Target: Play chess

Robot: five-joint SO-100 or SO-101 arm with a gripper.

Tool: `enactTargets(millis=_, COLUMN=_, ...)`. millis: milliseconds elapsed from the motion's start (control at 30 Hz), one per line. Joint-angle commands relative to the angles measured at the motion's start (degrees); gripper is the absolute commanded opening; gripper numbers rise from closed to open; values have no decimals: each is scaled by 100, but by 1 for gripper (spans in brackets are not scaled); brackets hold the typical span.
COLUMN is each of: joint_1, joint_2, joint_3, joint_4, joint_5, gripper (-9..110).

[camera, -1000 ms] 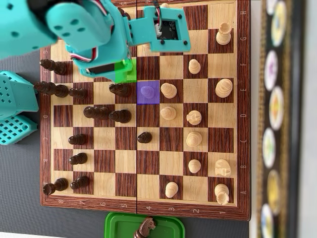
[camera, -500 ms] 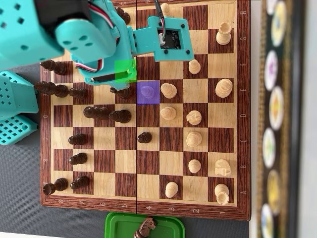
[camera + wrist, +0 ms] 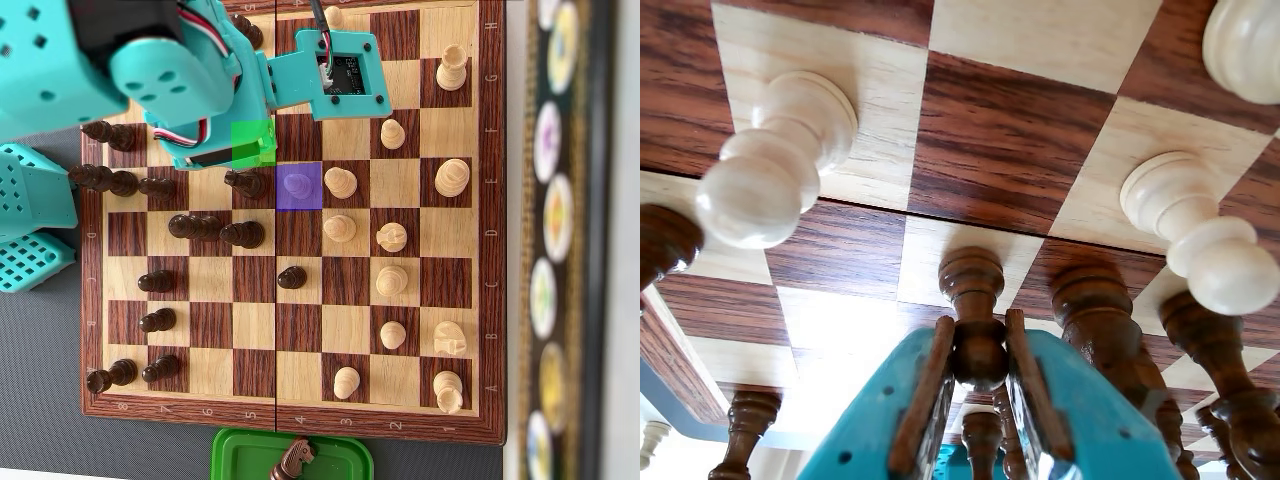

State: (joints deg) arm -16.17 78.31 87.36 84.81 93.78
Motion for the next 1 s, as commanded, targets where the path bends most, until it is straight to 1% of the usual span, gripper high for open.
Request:
enactTargets(millis=0, joint_1=-97, joint_2=299, joint_3=-352, joint_4=26, joint_5=-62, gripper=4)
enactTargets(millis=167, joint_1=-193, joint_2=896, joint_3=-334, joint_4=9, joint_5=-18, gripper=4)
enactTargets(millis=500, joint_1=141, joint_2=2048, joint_3=-325, joint_4=35, joint_5=-70, gripper=4)
enactTargets(millis=867, joint_1=1512, joint_2=3261, joint_3=-255, joint_4=44, joint_5=-79, gripper=4)
enactTargets(millis=967, joint_1=2065, joint_2=3331, joint_3=-70, joint_4=26, joint_5=-325, gripper=4)
